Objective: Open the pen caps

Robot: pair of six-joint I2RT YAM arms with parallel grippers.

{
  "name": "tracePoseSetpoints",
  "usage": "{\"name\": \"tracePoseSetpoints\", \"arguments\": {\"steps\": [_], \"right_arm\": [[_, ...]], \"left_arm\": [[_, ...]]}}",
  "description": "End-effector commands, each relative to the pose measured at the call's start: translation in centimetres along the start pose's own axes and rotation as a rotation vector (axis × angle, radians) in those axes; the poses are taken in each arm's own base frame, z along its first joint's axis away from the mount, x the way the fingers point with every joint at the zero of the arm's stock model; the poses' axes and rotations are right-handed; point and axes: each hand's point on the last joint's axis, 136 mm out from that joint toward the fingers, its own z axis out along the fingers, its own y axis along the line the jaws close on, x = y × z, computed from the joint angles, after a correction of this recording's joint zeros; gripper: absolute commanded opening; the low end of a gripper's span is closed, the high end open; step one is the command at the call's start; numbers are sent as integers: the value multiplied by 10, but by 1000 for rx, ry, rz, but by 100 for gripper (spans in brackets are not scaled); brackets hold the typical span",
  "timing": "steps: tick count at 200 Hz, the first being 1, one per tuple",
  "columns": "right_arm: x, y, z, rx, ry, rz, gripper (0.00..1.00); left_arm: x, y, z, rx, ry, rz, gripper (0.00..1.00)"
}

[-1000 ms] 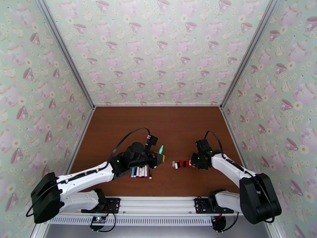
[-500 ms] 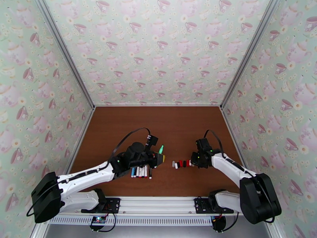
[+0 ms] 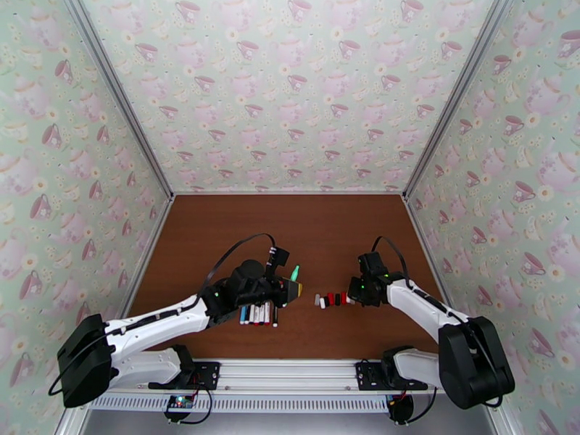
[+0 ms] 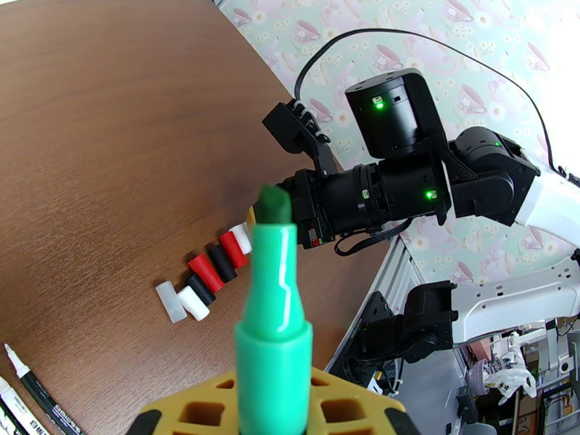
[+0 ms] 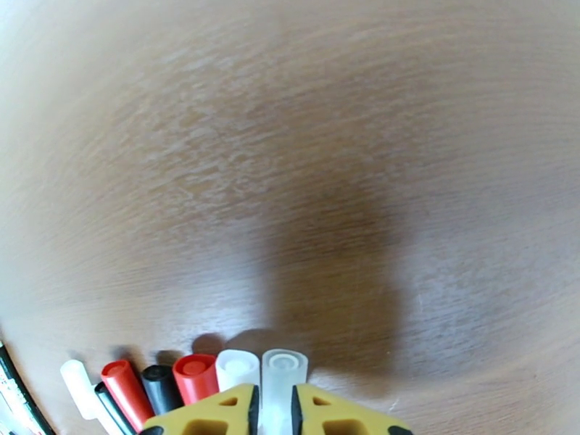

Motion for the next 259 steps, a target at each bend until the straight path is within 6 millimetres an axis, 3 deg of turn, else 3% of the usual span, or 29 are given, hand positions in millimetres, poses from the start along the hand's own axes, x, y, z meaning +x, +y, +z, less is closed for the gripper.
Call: {"name": "tracePoseSetpoints", "arguments": {"steps": [1,39,101,131,155,189,199,259], "right_arm": [[-8,9,-10,-43,-37,-9,23],[-14,21,-24,-113,-77,-3,27],[-28,77,-79,-401,-164,-83,42],[-21,105,-109,-532,-152,-154,53],[-11,120,-131,-638,-123,-179,69],[5,124,-149,-677,-79,-216,92],[10,122,-163,-685,-95,-237,100],[30,111,-197,-658,-85,-303,100]], "left_arm": [[-1,-2,1,1,-4,6,11],[0,2,0,-26,-3,5,12],[7,11,-2,-87,14,7,11],[11,28,-7,-190,18,-7,12],[18,42,-12,-285,21,-26,12],[25,51,-14,-360,12,-66,12],[27,53,-13,-387,11,-76,12],[33,61,0,-515,7,-122,13]]}}
